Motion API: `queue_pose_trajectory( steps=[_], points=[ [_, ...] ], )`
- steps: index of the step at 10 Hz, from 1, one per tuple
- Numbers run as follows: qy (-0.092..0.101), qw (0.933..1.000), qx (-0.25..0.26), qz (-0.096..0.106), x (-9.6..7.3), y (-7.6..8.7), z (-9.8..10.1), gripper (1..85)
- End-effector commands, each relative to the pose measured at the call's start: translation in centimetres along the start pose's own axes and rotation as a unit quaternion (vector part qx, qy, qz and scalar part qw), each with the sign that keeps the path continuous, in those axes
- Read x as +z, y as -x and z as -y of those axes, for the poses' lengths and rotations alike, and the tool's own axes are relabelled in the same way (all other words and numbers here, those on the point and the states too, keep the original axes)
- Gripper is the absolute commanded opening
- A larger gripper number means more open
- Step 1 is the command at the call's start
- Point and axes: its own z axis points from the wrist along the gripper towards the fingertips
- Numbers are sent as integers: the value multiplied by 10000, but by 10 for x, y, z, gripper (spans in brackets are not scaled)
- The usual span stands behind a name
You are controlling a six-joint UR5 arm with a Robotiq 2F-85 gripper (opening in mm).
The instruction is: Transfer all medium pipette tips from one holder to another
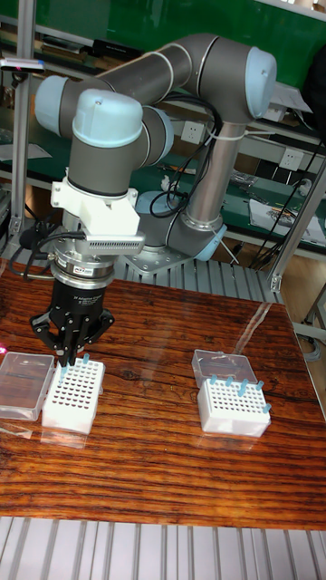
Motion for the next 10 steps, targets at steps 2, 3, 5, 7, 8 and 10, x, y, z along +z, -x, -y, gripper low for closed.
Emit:
queue_pose_trajectory(
  steps=[2, 3, 5, 7, 8, 10],
  points=[
    [23, 10000, 34, 55, 0, 3, 0, 50],
    [13, 10000, 25, 58, 1, 3, 1, 50],
    [50, 10000, -25, 68, 2, 4, -1, 127],
    [137, 9998, -109, 98, 2, 6, -6, 210],
    [180, 9996, -167, 114, 2, 7, -8, 303],
    [70, 9994, -313, 106, 1, 7, -2, 403]
  ],
)
